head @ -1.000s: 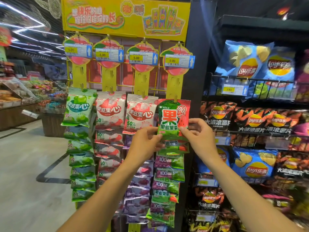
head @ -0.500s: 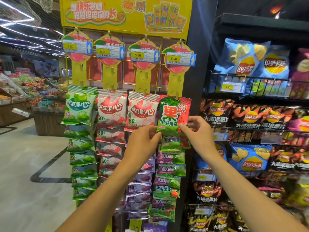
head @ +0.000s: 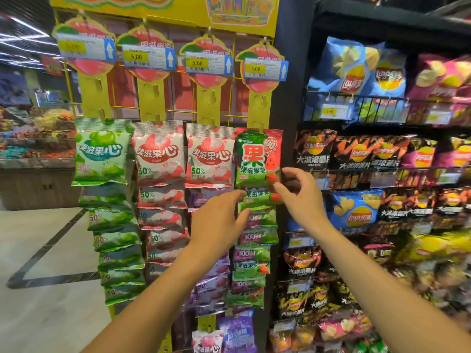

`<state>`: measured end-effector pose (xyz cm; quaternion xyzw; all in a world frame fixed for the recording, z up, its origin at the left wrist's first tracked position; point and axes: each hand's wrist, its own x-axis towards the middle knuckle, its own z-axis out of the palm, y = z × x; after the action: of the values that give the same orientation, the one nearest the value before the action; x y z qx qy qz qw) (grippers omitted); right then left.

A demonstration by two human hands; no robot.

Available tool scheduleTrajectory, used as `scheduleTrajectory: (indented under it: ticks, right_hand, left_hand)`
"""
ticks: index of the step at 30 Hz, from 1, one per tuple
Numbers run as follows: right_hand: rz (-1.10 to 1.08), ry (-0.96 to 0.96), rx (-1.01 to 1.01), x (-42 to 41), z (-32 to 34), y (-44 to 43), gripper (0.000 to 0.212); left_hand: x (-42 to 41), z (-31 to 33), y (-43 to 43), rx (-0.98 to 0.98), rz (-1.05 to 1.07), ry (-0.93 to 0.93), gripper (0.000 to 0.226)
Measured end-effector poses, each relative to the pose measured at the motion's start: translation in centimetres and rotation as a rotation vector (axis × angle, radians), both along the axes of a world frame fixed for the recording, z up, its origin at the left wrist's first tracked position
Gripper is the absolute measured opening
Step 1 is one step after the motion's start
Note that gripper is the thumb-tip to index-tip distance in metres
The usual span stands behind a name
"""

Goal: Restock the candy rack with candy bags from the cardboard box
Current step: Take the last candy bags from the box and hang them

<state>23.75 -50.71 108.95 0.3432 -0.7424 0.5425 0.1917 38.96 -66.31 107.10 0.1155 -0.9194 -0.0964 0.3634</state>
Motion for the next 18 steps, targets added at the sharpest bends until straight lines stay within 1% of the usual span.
scheduleTrajectory:
  ticks: [5, 9, 12, 18]
  right_hand:
    - [-0.132, 0.045, 0.178, 0.0, -2.7, 3.2, 0.042]
    - [-0.194, 0.071, 0.306, -0.4, -5.3, 7.2, 0.043]
    - [-0.249, 0.07, 0.398, -0.9, -7.0, 11.2, 0.047]
    - [-0.359, -0.007, 0.542, -1.9, -9.7, 21.0, 0.053]
  left_hand:
    - [-1.3, -3.1, 1.0, -0.204, -0.01, -0.014, 0.05]
    - [-1.8, -5.1, 3.2, -0.299, 0.009, 0.03, 0.051]
    - [-2.8, -6.4, 5.8, -0.322, -0.04, 0.043, 0.055]
    - [-6.2, -9.3, 13.2, -0.307, -0.126, -0.063, 0.059]
